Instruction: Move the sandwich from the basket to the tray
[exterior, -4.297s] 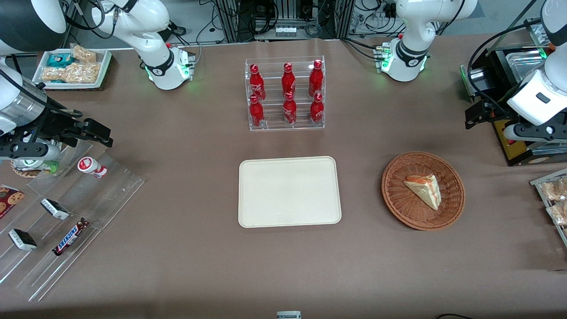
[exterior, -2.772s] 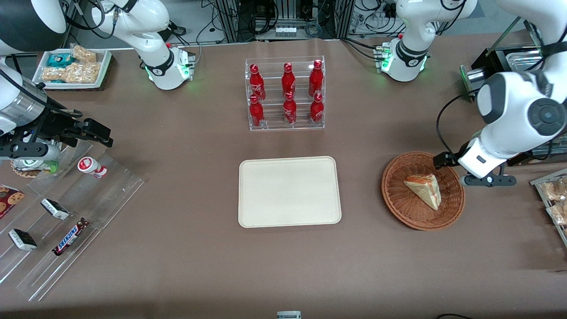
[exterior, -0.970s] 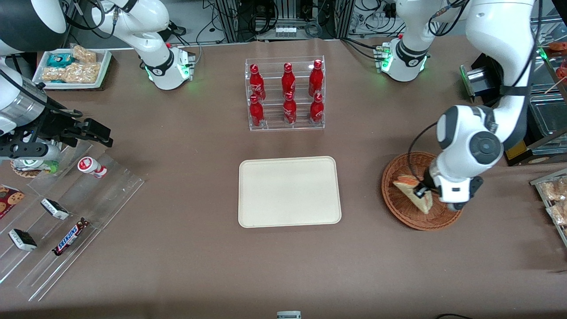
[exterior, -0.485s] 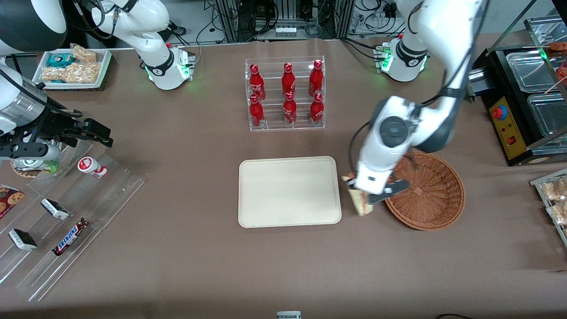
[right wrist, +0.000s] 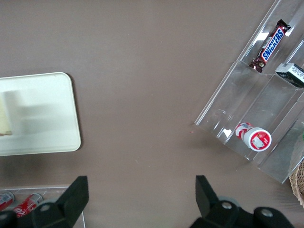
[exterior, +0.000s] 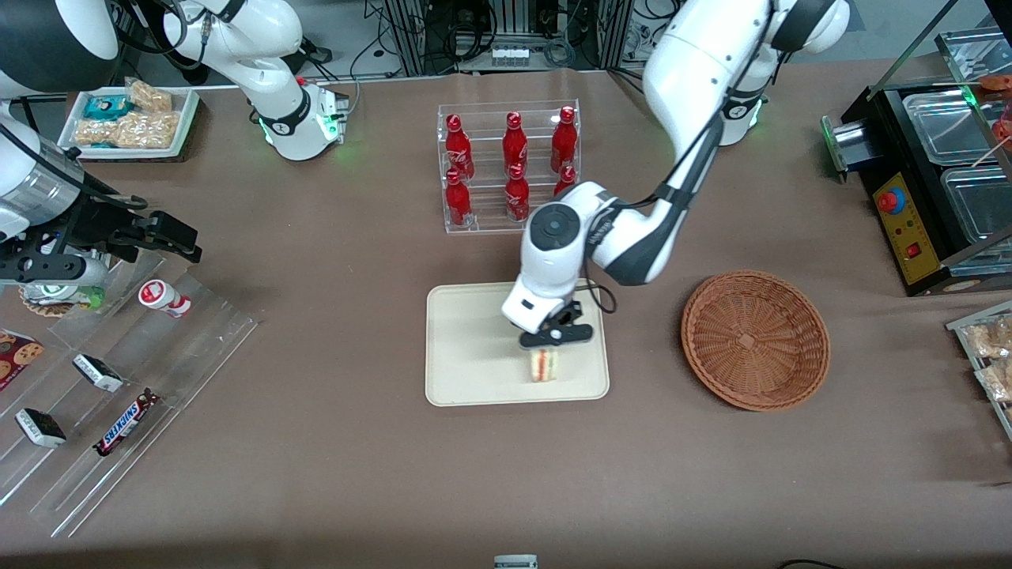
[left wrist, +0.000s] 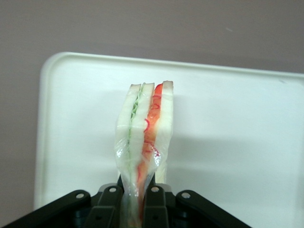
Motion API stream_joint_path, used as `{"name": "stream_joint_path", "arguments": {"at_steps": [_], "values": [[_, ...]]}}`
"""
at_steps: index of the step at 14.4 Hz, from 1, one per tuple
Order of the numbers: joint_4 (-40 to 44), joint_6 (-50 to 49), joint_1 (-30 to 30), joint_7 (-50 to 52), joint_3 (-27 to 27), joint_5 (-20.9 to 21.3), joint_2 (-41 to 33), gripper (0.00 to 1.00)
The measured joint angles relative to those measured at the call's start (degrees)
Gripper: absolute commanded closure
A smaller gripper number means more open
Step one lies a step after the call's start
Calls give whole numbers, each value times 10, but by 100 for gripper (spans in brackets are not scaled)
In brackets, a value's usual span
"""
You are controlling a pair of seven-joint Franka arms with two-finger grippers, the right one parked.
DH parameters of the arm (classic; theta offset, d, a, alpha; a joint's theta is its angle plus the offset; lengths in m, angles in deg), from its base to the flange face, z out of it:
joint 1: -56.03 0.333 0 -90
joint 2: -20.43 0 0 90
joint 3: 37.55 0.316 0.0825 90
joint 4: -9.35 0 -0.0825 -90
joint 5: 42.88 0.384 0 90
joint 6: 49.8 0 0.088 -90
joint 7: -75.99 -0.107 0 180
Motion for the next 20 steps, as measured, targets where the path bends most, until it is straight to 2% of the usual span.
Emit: {"name": "stream_joint_path", "arguments": {"at_steps": [3, 4, 5, 6, 10, 12, 17, 20], "values": [[2, 27, -17, 8, 0, 0, 23, 87], [2, 33, -18, 8, 0, 0, 28, 69], [2, 36, -18, 9, 0, 0, 32, 15], [2, 37, -18, 12, 1, 0, 34, 0], [13, 47, -17, 36, 1, 0, 31, 0], [23, 17, -17, 38, 4, 0, 10, 0], [41, -127, -5, 42, 12, 0, -118, 0], [34, -189, 38, 44, 16, 0, -175, 0]]}}
